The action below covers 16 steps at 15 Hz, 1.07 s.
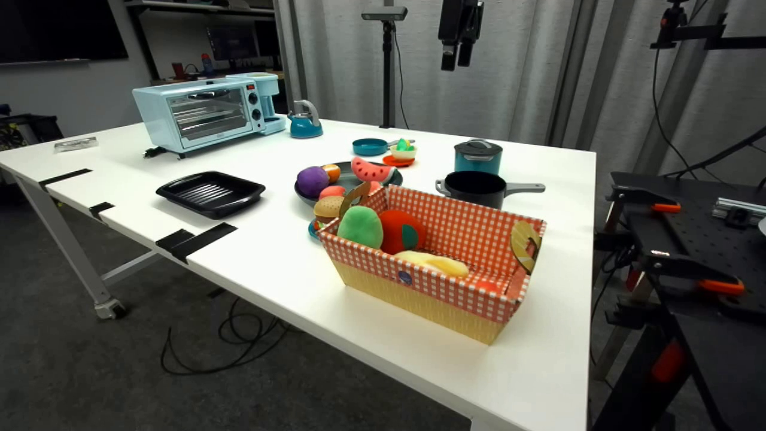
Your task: Transfer the lid from the black pot to the blue pot
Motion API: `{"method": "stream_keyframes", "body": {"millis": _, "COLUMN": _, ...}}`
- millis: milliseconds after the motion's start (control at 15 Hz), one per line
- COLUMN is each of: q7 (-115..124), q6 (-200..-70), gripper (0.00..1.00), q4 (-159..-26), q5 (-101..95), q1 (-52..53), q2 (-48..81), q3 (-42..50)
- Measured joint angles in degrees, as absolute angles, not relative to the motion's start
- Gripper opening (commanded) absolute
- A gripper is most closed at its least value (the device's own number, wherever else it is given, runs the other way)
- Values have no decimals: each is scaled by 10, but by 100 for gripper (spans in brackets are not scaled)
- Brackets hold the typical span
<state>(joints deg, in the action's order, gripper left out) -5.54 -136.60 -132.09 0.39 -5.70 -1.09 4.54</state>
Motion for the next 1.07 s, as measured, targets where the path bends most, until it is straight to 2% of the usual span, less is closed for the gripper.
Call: {"method": "stream_keyframes", "body": {"millis": 1067, "q7": -24, "q6": -1366, "gripper": 100, "q4": -1319, "q5": 4, "q1": -51, "q2": -23, "q3": 39}}
